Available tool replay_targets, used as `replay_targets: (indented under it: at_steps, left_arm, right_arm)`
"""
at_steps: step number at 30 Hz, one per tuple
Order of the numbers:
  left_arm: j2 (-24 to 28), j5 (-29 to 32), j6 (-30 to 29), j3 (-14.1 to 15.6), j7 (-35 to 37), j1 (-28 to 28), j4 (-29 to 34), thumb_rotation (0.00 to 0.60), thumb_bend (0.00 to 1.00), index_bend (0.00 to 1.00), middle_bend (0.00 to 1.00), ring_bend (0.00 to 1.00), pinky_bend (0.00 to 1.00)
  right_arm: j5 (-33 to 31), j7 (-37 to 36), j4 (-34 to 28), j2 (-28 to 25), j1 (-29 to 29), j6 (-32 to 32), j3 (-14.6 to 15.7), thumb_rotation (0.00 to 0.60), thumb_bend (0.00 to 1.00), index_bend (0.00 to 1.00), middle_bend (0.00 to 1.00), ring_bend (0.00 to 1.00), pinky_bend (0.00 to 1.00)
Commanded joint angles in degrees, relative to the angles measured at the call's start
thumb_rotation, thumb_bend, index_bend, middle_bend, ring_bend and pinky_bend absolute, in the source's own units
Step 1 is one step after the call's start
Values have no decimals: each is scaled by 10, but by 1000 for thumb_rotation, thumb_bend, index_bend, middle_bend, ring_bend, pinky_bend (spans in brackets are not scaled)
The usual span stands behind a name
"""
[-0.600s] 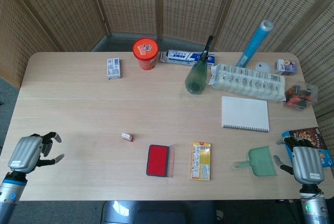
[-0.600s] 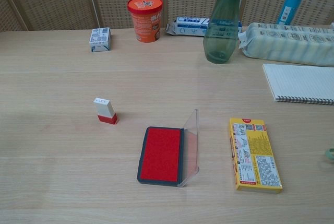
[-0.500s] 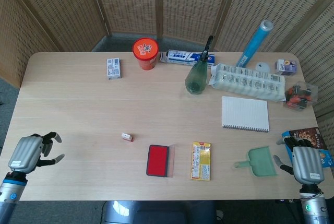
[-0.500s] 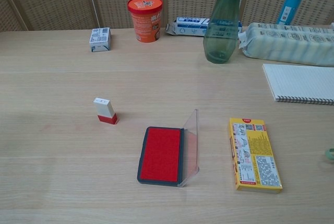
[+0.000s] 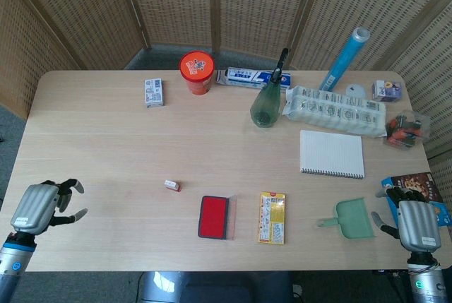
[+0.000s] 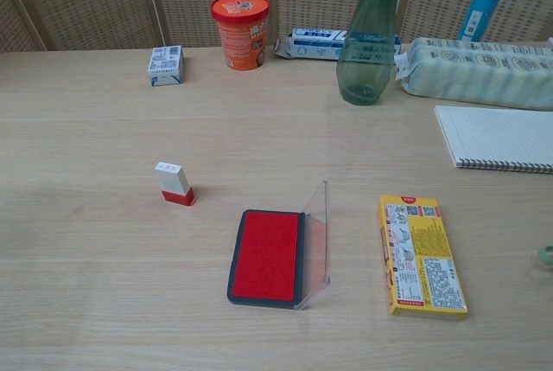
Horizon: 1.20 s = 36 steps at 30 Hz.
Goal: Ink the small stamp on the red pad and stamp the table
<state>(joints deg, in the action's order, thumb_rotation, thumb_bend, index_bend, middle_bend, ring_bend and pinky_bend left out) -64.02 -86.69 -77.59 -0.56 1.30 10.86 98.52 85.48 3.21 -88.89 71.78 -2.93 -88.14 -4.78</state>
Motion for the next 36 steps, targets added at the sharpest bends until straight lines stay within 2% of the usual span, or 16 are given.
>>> replay_targets:
  at_steps: [1,5,10,12,14,17,20,25,29,31,36]
  left_arm:
    - [4,-3,7,-4,-1,8,-2,600,151,469,820,697,494]
    - [11,-11,35,-11,-7,33,-11,600,152,469,843,723,494]
    - [21,-22,87,-22,-22,78,-19,600,152,469,991,891,503]
    - [24,-24,110,-28,-27,99,-23,600,152,469,1000,953,580]
    - [24,-28,137,-33,-34,123,-27,600,153,469,1000,994,713]
    - [19,-40,183,-36,-38,161,-34,600,168,469,1000,1000,833]
    - [7,-53,221,-39,-40,198,-45,600,213,469,1000,1000,886]
    - [-18,-65,268,-42,-42,246,-66,598,231,467,1000,1000,892]
    - [-36,-68,303,-41,-42,279,-81,548,230,374,1000,1000,892]
    - [-42,-64,321,-40,-44,293,-86,541,234,352,1000,1000,894]
    - [-62,-53,340,-41,-48,314,-96,542,322,352,1000,1000,910]
  right_arm:
    - [0,1,-1,0,0,1,1,591,262,436,439,411,331]
    - [1,2,-3,-1,-2,4,1,591,263,436,439,411,331]
    - [4,1,-4,1,-2,4,2,589,263,436,438,412,331]
    - [2,2,-5,0,-1,3,2,589,263,436,438,413,331]
    - [1,3,-5,0,1,2,2,591,263,436,438,421,331]
    - [-2,5,-6,-1,3,0,1,592,263,435,439,435,334]
    - [-5,6,-6,-2,5,-1,0,591,263,436,438,441,336]
    - [-10,8,-6,-1,8,-4,-1,592,263,436,439,445,338]
    - [-13,11,-7,-2,10,-5,-1,592,262,436,438,452,341]
    - [-14,12,-7,-2,11,-6,-2,590,263,436,438,454,342]
    - [-17,13,-5,0,12,-6,-2,592,262,436,438,456,344]
